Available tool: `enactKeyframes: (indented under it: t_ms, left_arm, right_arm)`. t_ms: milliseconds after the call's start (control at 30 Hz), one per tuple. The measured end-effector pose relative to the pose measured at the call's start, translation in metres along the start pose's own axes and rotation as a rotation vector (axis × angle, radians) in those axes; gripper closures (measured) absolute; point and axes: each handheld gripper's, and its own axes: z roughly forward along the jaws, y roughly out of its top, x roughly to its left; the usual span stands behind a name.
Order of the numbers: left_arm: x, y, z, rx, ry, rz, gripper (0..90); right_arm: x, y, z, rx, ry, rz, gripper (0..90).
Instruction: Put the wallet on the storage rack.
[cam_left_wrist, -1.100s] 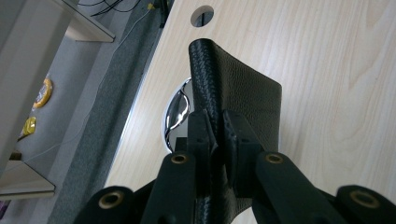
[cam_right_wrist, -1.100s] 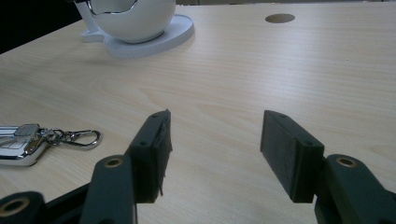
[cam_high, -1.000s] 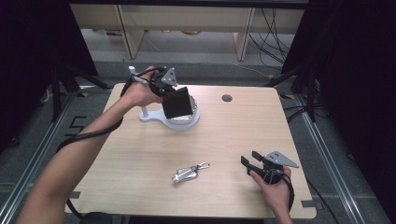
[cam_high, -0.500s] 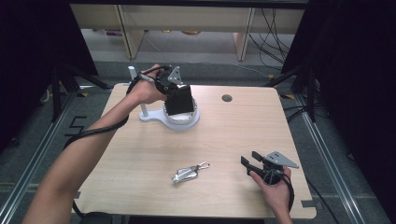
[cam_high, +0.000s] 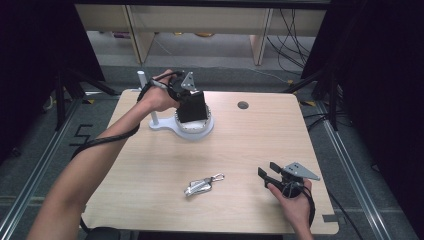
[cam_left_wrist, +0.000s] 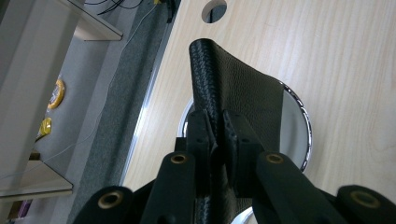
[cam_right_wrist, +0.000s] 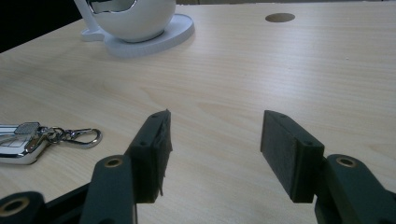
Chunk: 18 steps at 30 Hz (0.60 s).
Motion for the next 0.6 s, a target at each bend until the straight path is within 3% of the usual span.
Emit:
enactKeyframes:
  t_ms: [333, 500, 533, 600]
  left_arm:
    - [0.000, 0.004, 0.002, 0.011, 0.034, 0.025, 81.2]
    - [-0.001, 0.004, 0.005, 0.019, 0.027, 0.023, 81.3]
    - [-0.002, 0.003, 0.007, 0.021, 0.022, 0.022, 81.2]
    - [-0.003, 0.002, 0.012, 0.029, 0.022, 0.023, 81.1]
  right_arm:
    - [0.000, 0.000, 0.001, -0.008, 0.003, -0.005, 44.2]
    - [0.000, 0.000, 0.000, 0.002, 0.003, 0.004, 44.1]
    - [-0.003, 0.000, 0.001, -0.016, -0.006, -0.045, 44.2]
    - [0.000, 0.000, 0.000, 0.002, 0.003, 0.004, 44.2]
